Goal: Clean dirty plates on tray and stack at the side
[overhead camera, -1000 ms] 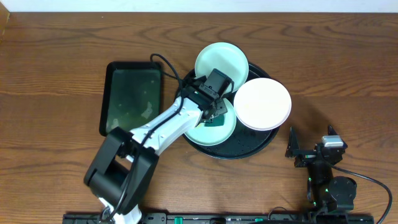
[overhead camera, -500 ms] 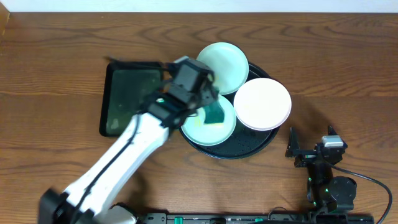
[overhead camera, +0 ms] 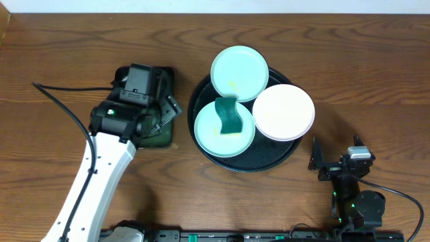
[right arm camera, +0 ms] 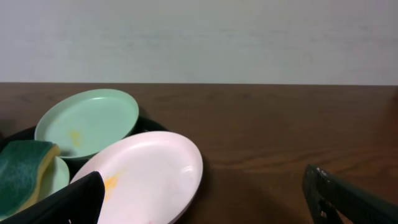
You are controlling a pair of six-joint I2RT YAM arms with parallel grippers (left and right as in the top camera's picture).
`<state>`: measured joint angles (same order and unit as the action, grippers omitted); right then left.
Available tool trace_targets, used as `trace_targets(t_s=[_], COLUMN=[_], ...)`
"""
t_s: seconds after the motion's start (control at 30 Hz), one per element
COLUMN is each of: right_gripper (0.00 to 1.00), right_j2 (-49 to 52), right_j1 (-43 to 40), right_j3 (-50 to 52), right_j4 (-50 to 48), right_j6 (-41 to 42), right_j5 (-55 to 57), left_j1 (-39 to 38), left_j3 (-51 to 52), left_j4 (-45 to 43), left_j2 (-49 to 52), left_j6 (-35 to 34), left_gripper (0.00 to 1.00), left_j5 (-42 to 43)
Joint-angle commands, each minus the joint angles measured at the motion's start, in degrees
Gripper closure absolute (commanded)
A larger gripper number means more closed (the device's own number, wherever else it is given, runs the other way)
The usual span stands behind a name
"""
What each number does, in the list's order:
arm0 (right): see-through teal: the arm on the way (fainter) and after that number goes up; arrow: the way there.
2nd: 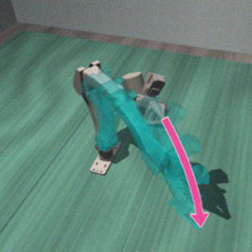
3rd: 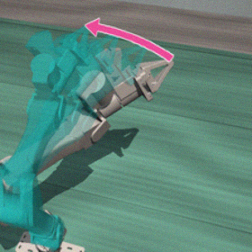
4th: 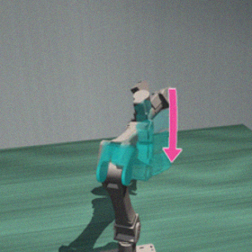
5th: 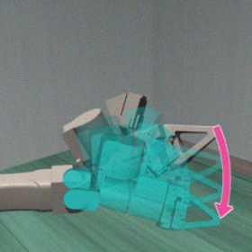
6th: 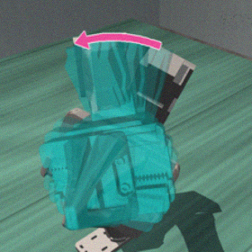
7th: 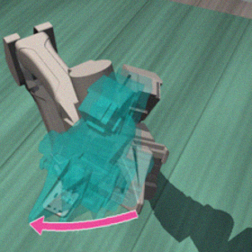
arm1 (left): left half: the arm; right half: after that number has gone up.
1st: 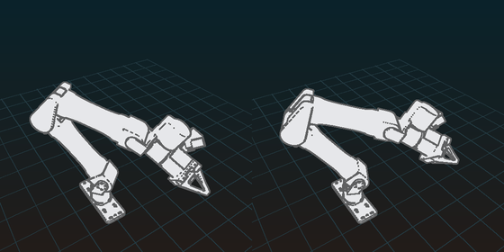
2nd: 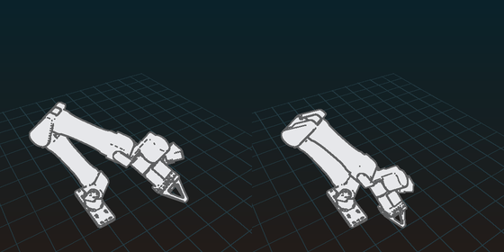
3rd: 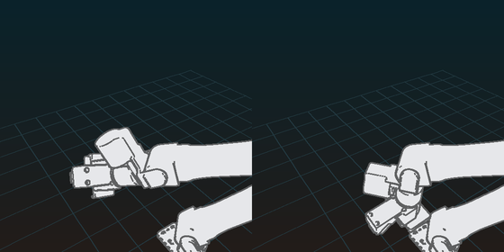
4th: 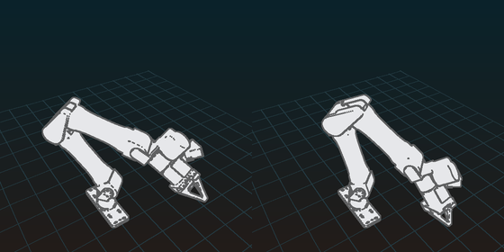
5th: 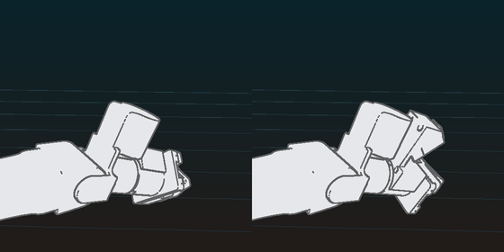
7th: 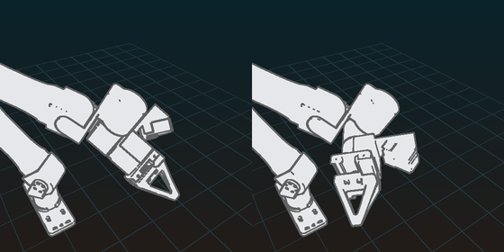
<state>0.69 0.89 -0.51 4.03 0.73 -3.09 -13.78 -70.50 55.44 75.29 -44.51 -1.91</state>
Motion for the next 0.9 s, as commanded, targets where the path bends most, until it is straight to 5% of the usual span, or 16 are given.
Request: trace_targets(t_s=[0.0, 0.1, 0.37, 0.53, 0.6, 0.73, 0.87], right_gripper=[0.01, 0.01, 0.01, 0.01, 0.01, 0.01, 0.01], right_j2=[-0.24, -0.24, -0.26, -0.24, -0.13, 2.62, 13.53], right_j1=[0.28, 0.28, 0.28, 0.28, 0.28, 0.26, 0.26], right_j3=[0.15, 0.17, 0.17, -1.6, -5.57, -20.33, -42.49], right_j4=[0.04, -1.14, -21.0, -47.54, -49.44, -34.93, -1.84], right_j6=[0.92, 1.81, 24.41, 26.27, 26.36, 17.57, 4.98], right_j5=[-0.83, -1.81, -29.66, -25.4, -18.43, -14.93, -14.23], left_j1=[1.42, 1.66, 1.66, 1.66, 1.66, 1.66, 1.66], left_j3=[0.31, 0.31, 0.31, 0.31, 0.31, 0.31, 0.31], left_j4=[2.23, 3.58, 3.69, 3.91, 3.91, 3.89, 3.91], left_j2=[0.22, 0.22, 0.24, 0.26, 0.26, 0.26, 0.26], left_j6=[1.03, 1.03, 1.01, 1.01, 1.01, 1.01, 1.01], left_gripper=[0.18, 0.18, 0.17, 0.17, 0.17, 0.17, 0.17], left_j5=[-0.74, -0.74, -0.74, -0.74, -0.74, -0.74, -0.74])
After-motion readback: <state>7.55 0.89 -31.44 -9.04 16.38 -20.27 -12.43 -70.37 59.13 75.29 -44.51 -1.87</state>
